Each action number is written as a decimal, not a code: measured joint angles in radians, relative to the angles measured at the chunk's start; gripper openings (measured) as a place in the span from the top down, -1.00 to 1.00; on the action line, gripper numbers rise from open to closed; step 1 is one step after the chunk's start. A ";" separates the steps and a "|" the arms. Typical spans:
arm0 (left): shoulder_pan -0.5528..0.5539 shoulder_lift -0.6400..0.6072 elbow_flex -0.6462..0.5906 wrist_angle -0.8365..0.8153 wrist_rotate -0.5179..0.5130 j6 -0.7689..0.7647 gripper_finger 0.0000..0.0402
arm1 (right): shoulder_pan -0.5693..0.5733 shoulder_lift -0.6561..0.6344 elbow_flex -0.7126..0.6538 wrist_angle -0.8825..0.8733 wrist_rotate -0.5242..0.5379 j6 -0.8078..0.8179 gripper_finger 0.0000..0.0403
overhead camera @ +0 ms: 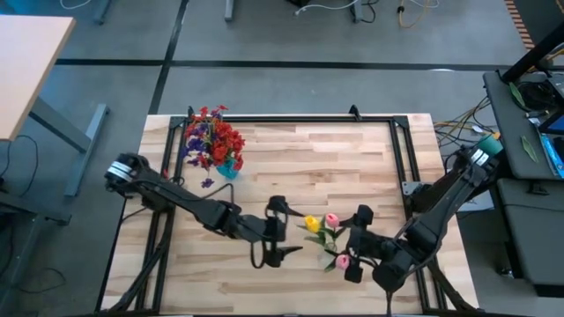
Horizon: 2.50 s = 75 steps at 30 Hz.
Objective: Sort flowers into vase by color
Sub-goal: Put the pink tulip into the transparent vase
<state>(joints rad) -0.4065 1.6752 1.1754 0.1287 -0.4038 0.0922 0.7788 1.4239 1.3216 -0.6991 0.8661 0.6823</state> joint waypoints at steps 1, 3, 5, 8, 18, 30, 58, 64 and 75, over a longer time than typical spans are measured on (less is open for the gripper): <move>-0.001 -0.020 -0.024 -0.002 0.000 -0.014 -0.99 | 0.000 -0.008 0.000 -0.002 0.002 0.016 -0.66; -0.003 -0.062 -0.067 0.001 -0.002 -0.044 -0.99 | 0.000 -0.021 0.002 -0.003 0.003 0.055 -0.67; -0.005 -0.098 -0.113 0.022 -0.003 -0.072 -0.99 | 0.000 -0.025 0.005 -0.003 0.023 0.101 -0.66; -0.010 -0.129 -0.169 0.093 0.003 -0.121 -0.99 | -0.018 -0.017 0.005 -0.043 -0.025 0.133 -0.64; -0.045 -0.144 -0.188 0.357 0.053 -0.148 -0.99 | -0.061 -0.008 0.008 -0.220 -0.079 0.376 -0.62; -0.197 0.121 -0.059 0.641 -0.188 0.105 -0.99 | -0.092 -0.008 0.014 -0.208 -0.102 0.449 -0.62; -0.143 0.369 0.306 0.583 -0.258 0.255 -0.62 | -0.076 0.012 0.020 -0.148 -0.137 0.244 -0.62; -0.133 0.369 0.306 0.587 -0.265 0.264 -0.37 | -0.076 0.012 0.019 -0.148 -0.132 0.241 -0.62; -0.109 0.369 0.303 0.579 -0.266 0.234 0.32 | -0.077 0.012 0.018 -0.141 -0.132 0.241 -0.62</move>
<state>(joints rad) -0.5159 2.0438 1.4788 0.7078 -0.6697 0.3264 0.7021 1.4361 1.3398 -0.8403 0.7344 0.9234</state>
